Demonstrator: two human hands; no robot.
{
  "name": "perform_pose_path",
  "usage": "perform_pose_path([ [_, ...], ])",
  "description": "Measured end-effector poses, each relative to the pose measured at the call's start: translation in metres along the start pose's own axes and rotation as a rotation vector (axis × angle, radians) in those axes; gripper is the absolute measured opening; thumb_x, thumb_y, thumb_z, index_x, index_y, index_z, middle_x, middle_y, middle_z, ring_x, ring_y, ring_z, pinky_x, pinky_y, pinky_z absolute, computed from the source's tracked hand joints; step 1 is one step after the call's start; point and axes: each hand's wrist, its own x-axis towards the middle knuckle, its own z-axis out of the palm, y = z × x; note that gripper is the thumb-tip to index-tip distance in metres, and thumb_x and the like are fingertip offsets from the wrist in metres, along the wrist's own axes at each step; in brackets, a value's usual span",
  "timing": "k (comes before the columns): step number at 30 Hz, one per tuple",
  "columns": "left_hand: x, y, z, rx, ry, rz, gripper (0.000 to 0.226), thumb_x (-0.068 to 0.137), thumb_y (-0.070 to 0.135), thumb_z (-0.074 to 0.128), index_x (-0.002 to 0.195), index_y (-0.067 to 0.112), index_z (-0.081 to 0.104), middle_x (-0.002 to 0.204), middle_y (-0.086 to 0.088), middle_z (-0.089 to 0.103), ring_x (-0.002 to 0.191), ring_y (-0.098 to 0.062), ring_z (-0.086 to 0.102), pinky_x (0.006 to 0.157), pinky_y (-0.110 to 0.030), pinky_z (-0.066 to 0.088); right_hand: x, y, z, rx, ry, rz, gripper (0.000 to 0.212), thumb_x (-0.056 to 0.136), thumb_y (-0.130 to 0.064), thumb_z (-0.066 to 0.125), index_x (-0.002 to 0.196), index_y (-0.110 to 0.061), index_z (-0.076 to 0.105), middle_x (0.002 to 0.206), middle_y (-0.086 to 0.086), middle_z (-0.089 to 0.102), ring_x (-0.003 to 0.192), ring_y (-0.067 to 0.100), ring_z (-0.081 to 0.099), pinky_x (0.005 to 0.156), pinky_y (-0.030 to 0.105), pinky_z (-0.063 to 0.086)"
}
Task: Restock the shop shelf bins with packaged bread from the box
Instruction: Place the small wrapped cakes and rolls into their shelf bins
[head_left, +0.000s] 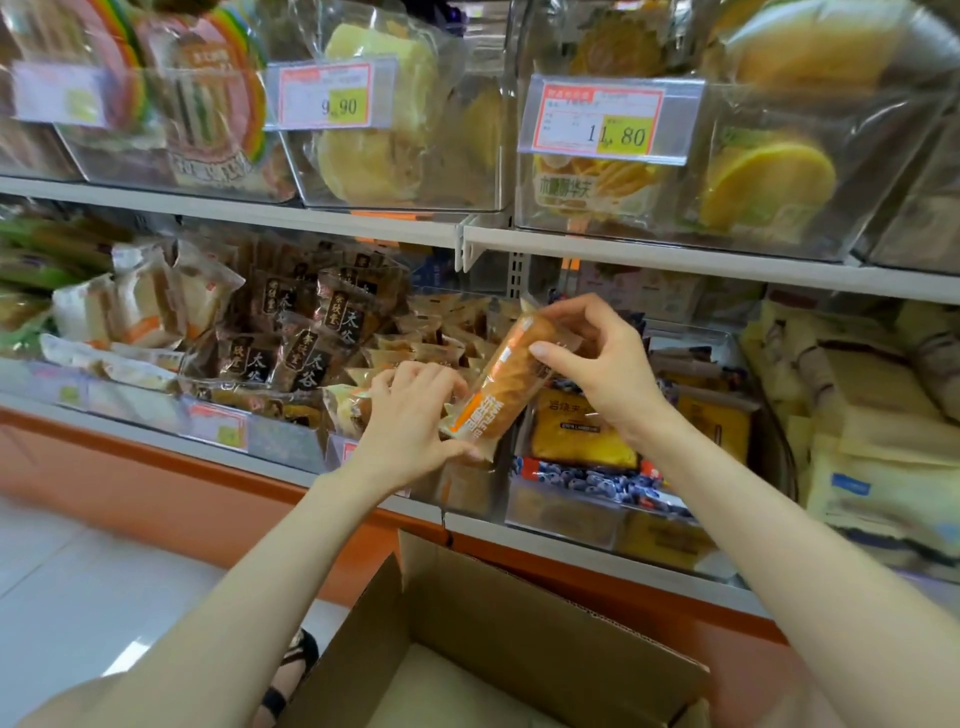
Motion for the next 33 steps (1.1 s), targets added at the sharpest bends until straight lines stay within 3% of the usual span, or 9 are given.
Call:
perform_pose_path([
  [3,0.002,-0.002,-0.005,0.063,-0.041,0.038,0.071,0.057,0.075,0.047,0.096,0.017,0.061,0.112,-0.001,0.059,0.108,-0.027,0.047,0.084,-0.037,0.025,0.001,0.0,0.003,-0.066,-0.048,-0.036,0.028,0.083,-0.012,0.07,0.094,-0.035,0.056,0.096,-0.016,0.062,0.095,-0.003,0.058,0.084,0.019,0.05],
  [7,0.003,0.0,0.009,0.207,0.007,-0.023,0.055,0.049,0.047,0.082,0.085,0.012,0.06,0.105,-0.01,0.061,0.097,-0.034,0.054,0.081,-0.045,0.04,-0.001,0.002,0.009,-0.087,-0.074,-0.057,0.024,0.084,-0.013,0.069,0.098,-0.03,0.058,0.099,-0.014,0.062,0.099,0.004,0.059,0.088,0.029,0.051],
  [10,0.002,0.0,0.021,0.21,0.013,-0.117,0.054,0.049,0.037,0.084,0.088,0.009,0.058,0.104,-0.014,0.06,0.096,-0.035,0.052,0.08,-0.045,0.042,-0.002,0.004,0.013,-0.127,-0.093,-0.058,0.022,0.084,-0.014,0.069,0.1,-0.027,0.06,0.099,-0.018,0.062,0.1,-0.001,0.057,0.087,0.019,0.048],
  [14,0.006,-0.003,0.017,0.138,-0.087,-0.047,0.07,0.066,0.063,0.046,0.113,0.012,0.058,0.126,-0.013,0.05,0.12,-0.031,0.036,0.099,-0.05,0.027,-0.001,0.008,0.011,-0.162,-0.106,-0.04,0.022,0.085,-0.015,0.069,0.098,-0.03,0.06,0.096,-0.021,0.06,0.099,-0.006,0.055,0.083,0.008,0.043],
  [18,0.013,-0.01,-0.007,0.084,-0.273,-0.085,0.057,0.07,0.059,0.068,0.115,0.027,0.057,0.145,0.0,0.031,0.135,-0.024,0.017,0.111,-0.043,0.008,0.002,0.012,0.013,-0.187,-0.128,-0.017,0.021,0.085,-0.015,0.068,0.1,-0.027,0.06,0.096,-0.023,0.059,0.097,-0.008,0.054,0.085,0.01,0.042],
  [20,0.011,-0.011,-0.009,0.088,-0.215,-0.078,0.054,0.068,0.057,0.071,0.111,0.026,0.058,0.142,0.001,0.034,0.133,-0.022,0.02,0.111,-0.042,0.01,0.002,0.012,0.017,-0.204,-0.137,-0.027,0.02,0.085,-0.017,0.069,0.101,-0.026,0.061,0.095,-0.024,0.058,0.095,-0.011,0.053,0.085,0.007,0.041],
  [25,0.008,-0.01,0.004,0.189,-0.16,-0.114,0.075,0.06,0.059,0.075,0.119,0.019,0.05,0.132,-0.001,0.043,0.127,-0.023,0.03,0.106,-0.039,0.017,0.0,0.017,0.026,-0.253,-0.2,-0.01,0.021,0.084,-0.022,0.071,0.103,-0.024,0.063,0.102,-0.016,0.062,0.083,-0.008,0.055,0.075,0.008,0.043],
  [29,0.008,-0.01,0.005,0.212,-0.178,-0.113,0.085,0.058,0.061,0.075,0.125,0.018,0.045,0.134,-0.001,0.043,0.129,-0.022,0.03,0.108,-0.04,0.015,0.0,0.024,0.027,-0.306,-0.266,0.013,0.036,0.076,-0.02,0.078,0.107,-0.025,0.061,0.11,-0.017,0.058,0.105,-0.001,0.052,0.092,0.02,0.04],
  [33,0.011,-0.012,0.004,0.223,-0.229,-0.103,0.089,0.058,0.067,0.071,0.128,0.019,0.042,0.136,-0.001,0.04,0.129,-0.022,0.029,0.109,-0.041,0.016,0.0,0.024,0.026,-0.355,-0.31,0.034,0.038,0.075,-0.02,0.078,0.105,-0.028,0.056,0.109,-0.015,0.057,0.105,0.002,0.049,0.088,0.021,0.036],
])
